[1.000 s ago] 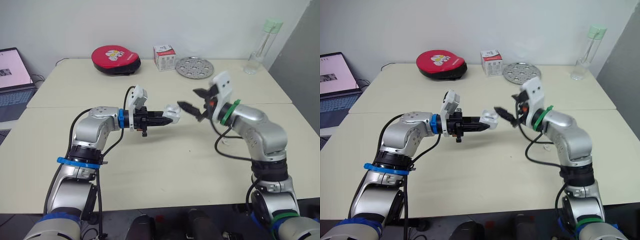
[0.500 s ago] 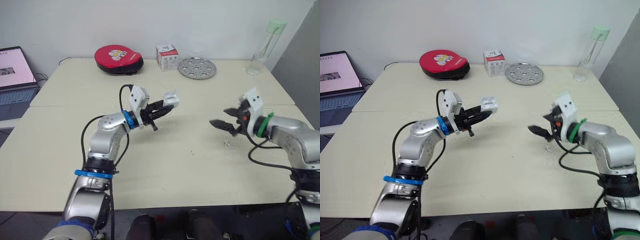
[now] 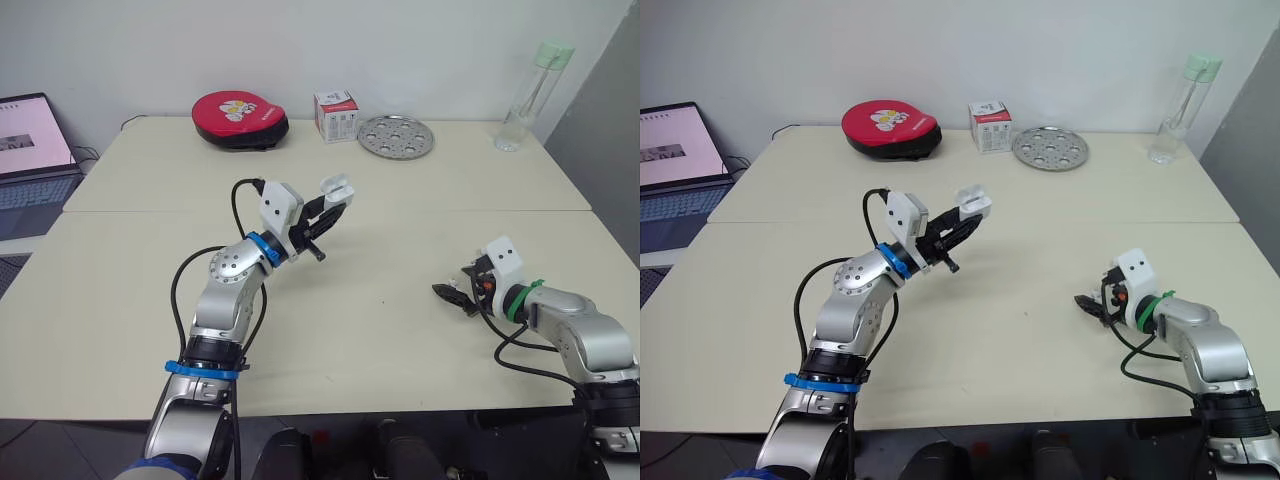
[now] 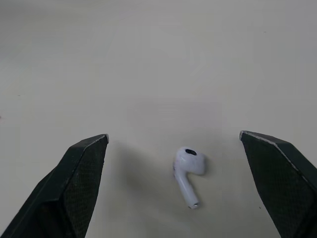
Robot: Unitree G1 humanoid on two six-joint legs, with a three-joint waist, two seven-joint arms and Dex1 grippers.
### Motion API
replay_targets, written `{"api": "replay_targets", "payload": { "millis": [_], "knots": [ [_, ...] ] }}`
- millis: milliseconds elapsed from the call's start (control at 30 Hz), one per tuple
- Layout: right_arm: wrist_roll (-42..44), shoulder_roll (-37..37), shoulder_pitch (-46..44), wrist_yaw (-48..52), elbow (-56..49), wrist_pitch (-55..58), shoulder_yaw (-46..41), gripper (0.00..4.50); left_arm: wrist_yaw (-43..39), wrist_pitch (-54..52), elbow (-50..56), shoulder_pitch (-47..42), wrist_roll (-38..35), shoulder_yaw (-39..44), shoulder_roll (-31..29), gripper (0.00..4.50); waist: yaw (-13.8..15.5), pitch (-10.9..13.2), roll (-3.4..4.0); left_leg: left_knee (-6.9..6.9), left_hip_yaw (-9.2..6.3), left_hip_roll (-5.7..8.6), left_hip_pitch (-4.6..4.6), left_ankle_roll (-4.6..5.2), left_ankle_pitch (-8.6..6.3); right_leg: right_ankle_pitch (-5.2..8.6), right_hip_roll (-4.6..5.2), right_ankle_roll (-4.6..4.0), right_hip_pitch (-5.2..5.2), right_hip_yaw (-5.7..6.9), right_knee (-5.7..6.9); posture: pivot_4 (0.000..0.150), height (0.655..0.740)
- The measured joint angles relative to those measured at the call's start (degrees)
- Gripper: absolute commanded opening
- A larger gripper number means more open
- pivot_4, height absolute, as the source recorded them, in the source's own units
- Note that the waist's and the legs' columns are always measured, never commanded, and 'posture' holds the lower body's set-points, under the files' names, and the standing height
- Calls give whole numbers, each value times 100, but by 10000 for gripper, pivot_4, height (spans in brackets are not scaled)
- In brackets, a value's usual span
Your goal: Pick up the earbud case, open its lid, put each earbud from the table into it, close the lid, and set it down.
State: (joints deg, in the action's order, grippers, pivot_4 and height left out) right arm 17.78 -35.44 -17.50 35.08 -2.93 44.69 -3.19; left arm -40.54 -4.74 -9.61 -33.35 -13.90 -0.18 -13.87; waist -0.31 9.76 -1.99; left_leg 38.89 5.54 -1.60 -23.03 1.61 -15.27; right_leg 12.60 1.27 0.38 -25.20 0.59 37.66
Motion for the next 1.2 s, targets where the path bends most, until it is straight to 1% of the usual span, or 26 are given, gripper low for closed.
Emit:
{"api": "replay_targets", "payload": {
  "millis": [67,133,333,367,400,467,533,567,633,667,733,833,900,967,1033,1067,1133,1167,1200],
  "knots": [
    [1,1,-43,-11,61,22,-7,38584,2,9,-4,-7,5,-4,0,7461,0,0,0,0,-1,-1,1,0,0,1,0,1,2,1,-1,1500,7400],
    [-11,-1,-79,-24,101,70,-18,31741,0,12,-4,-7,6,-8,-3,7461,0,0,0,0,-2,-1,1,0,0,1,0,1,3,2,-1,1500,7400],
    [-5,45,-64,-33,105,121,-75,8952,-12,57,-12,-6,35,-51,-50,7461,0,0,0,0,-3,-2,1,0,0,1,-1,2,3,2,-1,1500,7400],
    [5,43,-61,-30,97,149,-84,5577,-12,64,-14,-5,42,-57,-50,7461,0,0,0,0,-3,-2,1,0,0,1,-1,2,3,2,-1,1500,7400],
    [27,39,-50,-22,69,195,-101,3688,-12,71,-14,-3,47,-62,-50,7461,1,0,0,0,-3,-2,1,0,0,1,-1,1,4,3,-1,1500,7400],
    [120,-44,16,35,-27,299,-121,3767,-10,83,-14,1,51,-71,-49,7461,7,0,0,0,-4,-1,1,0,0,1,0,1,4,3,-1,1500,7400],
    [187,-355,84,323,-99,433,-101,3767,-9,154,-14,9,93,-108,-49,7461,17,0,0,0,-3,1,0,0,0,1,0,2,3,3,-4,1500,7400],
    [188,-579,124,482,-113,453,-78,3767,-8,171,-14,19,112,-140,-47,7461,18,0,1,0,-2,3,0,0,0,1,0,2,5,2,-5,1500,7400],
    [96,-1473,354,1109,-167,229,126,3767,0,199,-2,112,131,-183,-26,7461,39,-1,3,-1,-3,8,-1,1,-1,4,1,7,6,4,-12,1500,7400],
    [-4,-1847,485,1385,-173,26,188,3767,7,212,-1,189,133,-173,-38,7461,37,-1,2,-2,-4,4,0,2,-1,6,1,11,11,5,-20,1500,7400],
    [-362,-2775,866,2101,-92,-761,462,3767,12,225,1,310,134,-182,-32,7461,38,-1,3,-6,-7,0,-1,2,-1,6,-1,13,16,8,-42,1500,7400],
    [-887,-3663,1251,2954,338,-1970,739,3767,11,284,2,368,175,-210,-45,7461,34,0,2,-4,-7,-6,5,2,-1,5,-6,19,28,8,-54,1500,7400],
    [-1118,-3854,1290,3256,689,-2565,878,3767,18,307,8,379,204,-251,-37,7461,14,-1,3,-5,-2,-6,11,2,-1,4,-7,20,33,4,-54,1500,7400],
    [-1313,-3894,1200,3488,1110,-3163,959,3767,56,309,48,410,234,-311,7,7461,13,-1,2,-4,-5,-6,15,2,-1,5,-7,20,39,6,-54,1500,7400],
    [-1455,-3883,1040,3648,1430,-3528,1054,11365,102,309,99,468,246,-350,13,7461,24,-1,2,-4,-8,-6,16,2,-1,5,-7,20,45,8,-57,1500,7400],
    [-1511,-3862,944,3711,1585,-3650,1099,14067,116,309,129,501,247,-354,10,7461,25,-1,2,-3,-8,-5,16,2,-1,4,-6,20,48,8,-60,1500,7400],
    [-1637,-3832,829,3761,1807,-3811,1130,20974,125,296,237,601,247,-366,8,7461,29,-1,2,-3,-9,-4,19,1,-1,4,-2,19,54,8,-63,1500,7400],
    [-1695,-3832,784,3791,1894,-3872,1143,23800,128,286,267,622,247,-383,6,7461,38,-1,2,-2,-9,-3,19,1,-1,4,-1,19,55,9,-64,1500,7400],
    [-1747,-3832,763,3826,1961,-3928,1146,23800,130,273,305,652,247,-390,1,7461,60,-1,2,-1,-12,-1,19,1,-1,4,0,19,57,11,-65,1500,7400]
  ]
}}
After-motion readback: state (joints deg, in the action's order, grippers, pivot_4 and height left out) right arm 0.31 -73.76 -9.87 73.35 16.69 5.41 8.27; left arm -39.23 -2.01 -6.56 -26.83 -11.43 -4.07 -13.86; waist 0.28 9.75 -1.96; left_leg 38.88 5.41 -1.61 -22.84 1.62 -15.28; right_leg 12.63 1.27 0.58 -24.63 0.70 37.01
